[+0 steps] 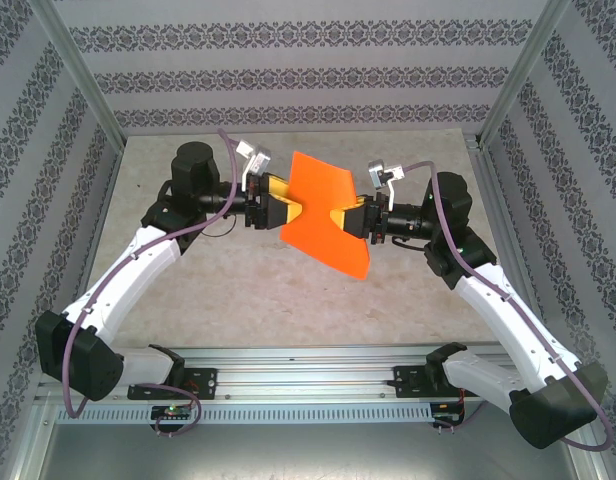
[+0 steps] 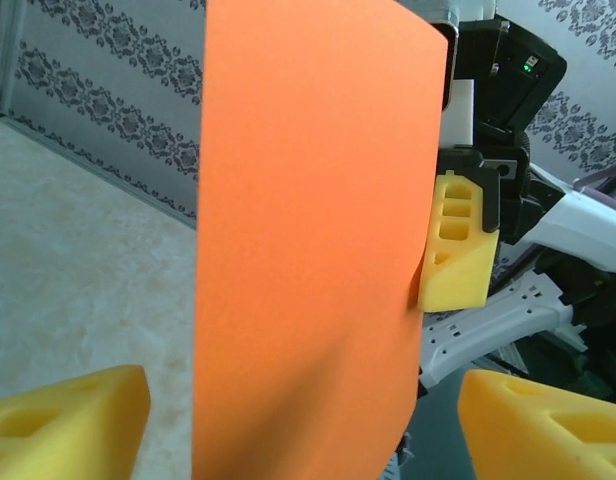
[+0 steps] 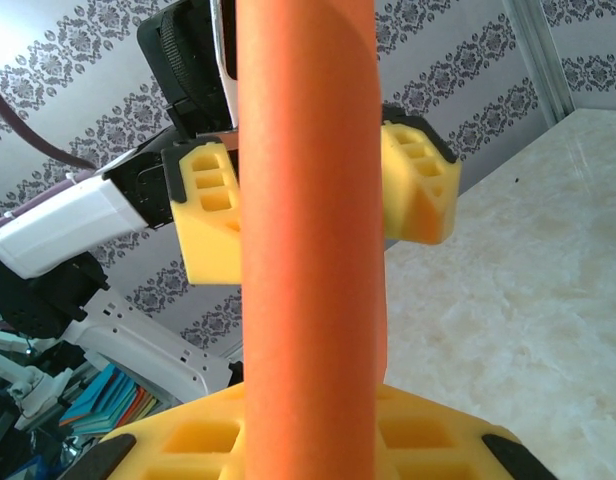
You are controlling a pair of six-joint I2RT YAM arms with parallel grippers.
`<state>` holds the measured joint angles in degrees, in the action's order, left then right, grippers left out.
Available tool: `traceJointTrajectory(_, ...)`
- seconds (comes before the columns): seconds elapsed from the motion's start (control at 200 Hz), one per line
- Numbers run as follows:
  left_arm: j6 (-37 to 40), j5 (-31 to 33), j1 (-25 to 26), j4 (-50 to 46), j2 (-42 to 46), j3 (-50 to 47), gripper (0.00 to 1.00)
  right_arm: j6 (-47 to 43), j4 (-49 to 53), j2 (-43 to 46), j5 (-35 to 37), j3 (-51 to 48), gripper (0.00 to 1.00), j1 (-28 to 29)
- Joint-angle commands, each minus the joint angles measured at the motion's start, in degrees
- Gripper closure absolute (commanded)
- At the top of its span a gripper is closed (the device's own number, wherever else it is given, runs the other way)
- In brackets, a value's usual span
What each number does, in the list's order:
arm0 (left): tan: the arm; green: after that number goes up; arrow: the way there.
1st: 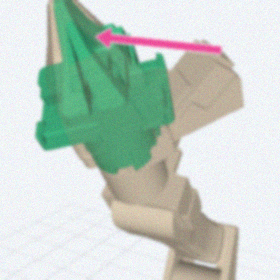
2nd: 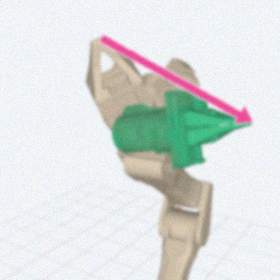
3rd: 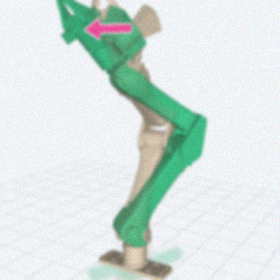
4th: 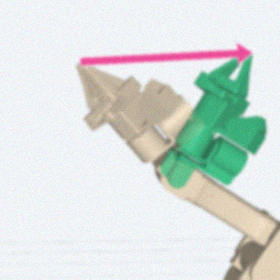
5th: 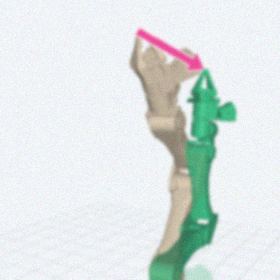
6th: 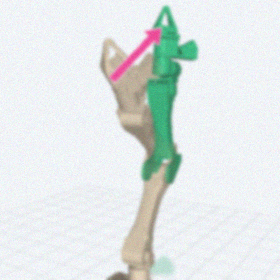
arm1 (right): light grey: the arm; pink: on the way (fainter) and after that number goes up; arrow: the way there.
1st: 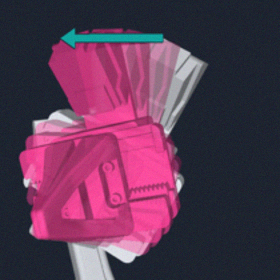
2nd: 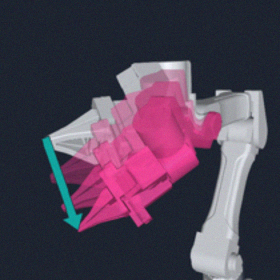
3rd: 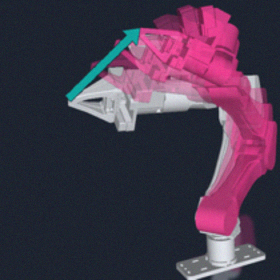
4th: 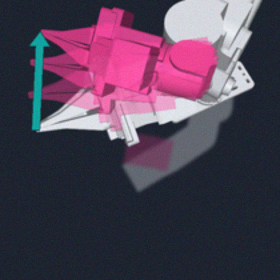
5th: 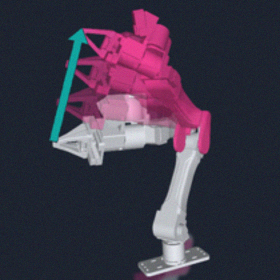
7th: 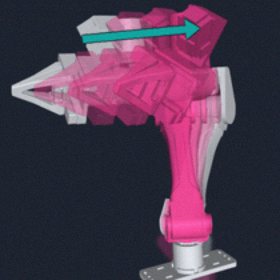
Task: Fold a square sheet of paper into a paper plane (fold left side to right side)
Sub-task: Place a square sheet of paper at the center of the table.
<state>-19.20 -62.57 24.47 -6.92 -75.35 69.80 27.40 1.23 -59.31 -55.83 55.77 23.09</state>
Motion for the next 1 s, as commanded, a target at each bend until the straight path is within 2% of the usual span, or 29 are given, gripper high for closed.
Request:
traceJointTrajectory(0.0, 3.33, -0.95, 0.75, -2.7, -0.52, 1.79, 0.48, -1.35, -0.38, 0.08, 0.55, 1.69, 0.78, -0.39)
traceJointTrajectory(0.09, 3.51, 0.27, 0.77, -3.37, -0.85, 1.33, 0.75, -3.06, 1.58, 0.17, 2.75, 1.47, 0.75, -0.63)
traceJointTrajectory(0.21, 2.66, 2.84, 0.83, -3.78, -1.65, 0.03, 1.0, -4.83, 4.78, -0.21, 5.81, 0.91, 0.72, -1.44)
traceJointTrajectory(0.33, 0.25, 6.41, 0.84, -5.17, -3.43, -1.47, 1.0, -6.77, 9.73, -1.26, 11.7, 0.49, 0.58, -3.03)
traceJointTrajectory(0.36, -0.04, 7.58, 0.82, -6.26, -3.99, -1.79, 1.0, -7.4, 11.72, -1.57, 14.26, 0.49, 0.5, -3.67)
traceJointTrajectory(0.44, -1.5, 11.98, 0.84, -10.07, -6.27, -2.7, 1.0, -8.55, 16.39, -2.69, 20.39, 0.27, 0.39, -5.59)
traceJointTrajectory(0.535, -2.65, 17.4, 0.83, -14.86, -10.22, -4.06, 1.0, -8.92, 21.09, -4.69, 28.28, -0.29, 0.29, -7.28)
traceJointTrajectory(0.674, -5.11, 23.31, 0.77, -15.65, -16.28, -7.82, 1.0, -8.51, 24.34, -9.33, 35.91, -2.08, 0.26, -7.62)
traceJointTrajectory(0.834, -5.32, 32.55, 0.57, -18.3, -19.38, -9.43, 1.0, -6.42, 21.77, -14.81, 39.72, -5.39, 0.27, -4.97)
traceJointTrajectory(0.994, -3.92, 36.56, 0.41, -22.01, -21.95, -8.15, 1.0, -2.02, 17.09, -21.06, 39.62, -5.98, 0.33, -0.23)
